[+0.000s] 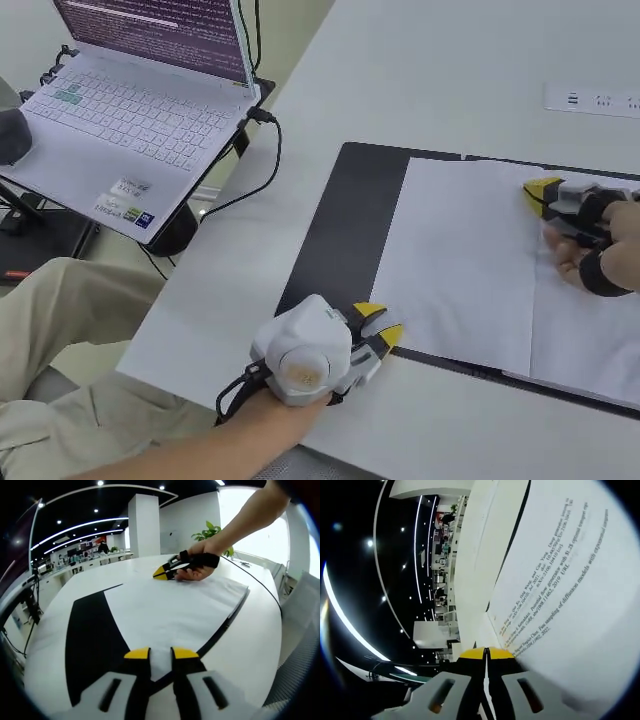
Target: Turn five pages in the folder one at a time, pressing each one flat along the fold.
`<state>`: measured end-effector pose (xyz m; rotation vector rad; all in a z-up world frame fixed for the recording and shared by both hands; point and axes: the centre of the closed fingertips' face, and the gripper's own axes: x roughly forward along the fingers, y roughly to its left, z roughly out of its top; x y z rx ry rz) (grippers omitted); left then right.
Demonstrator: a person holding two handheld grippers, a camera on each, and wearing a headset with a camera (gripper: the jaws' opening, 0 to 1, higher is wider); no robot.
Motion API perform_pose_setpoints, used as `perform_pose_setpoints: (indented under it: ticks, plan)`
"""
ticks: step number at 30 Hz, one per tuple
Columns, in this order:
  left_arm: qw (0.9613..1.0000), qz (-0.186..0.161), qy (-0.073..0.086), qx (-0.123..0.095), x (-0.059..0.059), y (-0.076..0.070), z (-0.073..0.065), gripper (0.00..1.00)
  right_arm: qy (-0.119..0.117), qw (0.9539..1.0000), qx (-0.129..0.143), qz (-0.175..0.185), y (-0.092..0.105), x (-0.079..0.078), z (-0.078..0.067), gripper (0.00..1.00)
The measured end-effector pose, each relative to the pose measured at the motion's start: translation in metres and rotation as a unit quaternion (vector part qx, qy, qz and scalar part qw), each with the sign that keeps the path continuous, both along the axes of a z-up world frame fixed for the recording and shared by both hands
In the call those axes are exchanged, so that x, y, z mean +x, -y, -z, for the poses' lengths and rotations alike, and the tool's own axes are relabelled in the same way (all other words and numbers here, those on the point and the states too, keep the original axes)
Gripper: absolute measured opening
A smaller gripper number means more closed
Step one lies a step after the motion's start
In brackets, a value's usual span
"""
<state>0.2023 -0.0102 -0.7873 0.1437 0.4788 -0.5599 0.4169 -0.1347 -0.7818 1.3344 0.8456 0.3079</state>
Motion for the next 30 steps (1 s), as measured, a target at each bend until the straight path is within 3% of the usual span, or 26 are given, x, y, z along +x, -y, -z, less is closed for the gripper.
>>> perform_pose_setpoints:
  ticks: [6,12,21,30]
  plan:
    - [1.0000,0.001,-0.001,0.001,0.000,0.000,0.000,0.14,-0.005,0.9998,0.018,0.001,0.003,-0.022,-0.004,0.00]
    - [1.0000,0.001,-0.006,0.004,-0.001,0.001,-0.001,0.14,-0.007,0.9995,0.022,-0.021,0.001,-0.040,-0.002,0.00]
    - [0.9999,0.003,-0.010,0.010,-0.001,0.001,-0.001,0.14,-0.014,0.9991,0.036,-0.018,0.008,-0.063,-0.001,0.00]
    - [0.9998,0.005,-0.012,0.014,0.000,0.001,0.001,0.14,-0.019,0.9980,0.041,-0.043,0.004,-0.097,-0.005,0.00]
